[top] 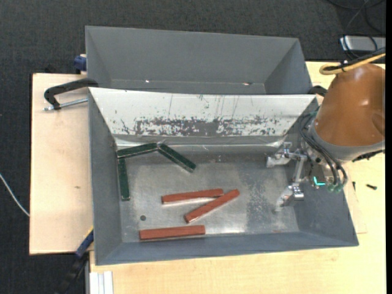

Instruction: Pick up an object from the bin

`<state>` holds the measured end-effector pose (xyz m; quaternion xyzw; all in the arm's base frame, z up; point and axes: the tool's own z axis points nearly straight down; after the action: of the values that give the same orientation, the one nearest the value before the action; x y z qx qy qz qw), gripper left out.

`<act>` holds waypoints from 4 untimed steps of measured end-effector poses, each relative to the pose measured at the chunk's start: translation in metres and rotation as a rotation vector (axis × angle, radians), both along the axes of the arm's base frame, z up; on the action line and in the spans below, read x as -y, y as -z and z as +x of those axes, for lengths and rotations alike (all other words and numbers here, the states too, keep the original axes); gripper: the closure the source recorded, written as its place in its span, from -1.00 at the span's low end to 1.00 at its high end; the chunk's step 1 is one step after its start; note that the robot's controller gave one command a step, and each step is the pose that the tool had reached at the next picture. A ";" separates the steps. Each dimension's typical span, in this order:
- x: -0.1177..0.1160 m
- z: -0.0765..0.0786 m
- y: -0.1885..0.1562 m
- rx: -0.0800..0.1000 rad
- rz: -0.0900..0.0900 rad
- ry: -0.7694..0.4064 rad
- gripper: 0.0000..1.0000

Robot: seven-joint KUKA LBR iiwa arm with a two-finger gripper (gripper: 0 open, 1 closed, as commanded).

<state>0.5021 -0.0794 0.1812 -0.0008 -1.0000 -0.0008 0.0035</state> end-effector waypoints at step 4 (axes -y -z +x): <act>-0.069 0.029 0.105 -0.005 -0.001 -0.051 1.00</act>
Offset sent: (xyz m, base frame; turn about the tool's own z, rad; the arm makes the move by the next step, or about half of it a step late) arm 0.0410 0.0545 -0.1084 -0.1872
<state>0.5306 -0.0108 0.0760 0.0248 -0.9997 -0.0005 0.0058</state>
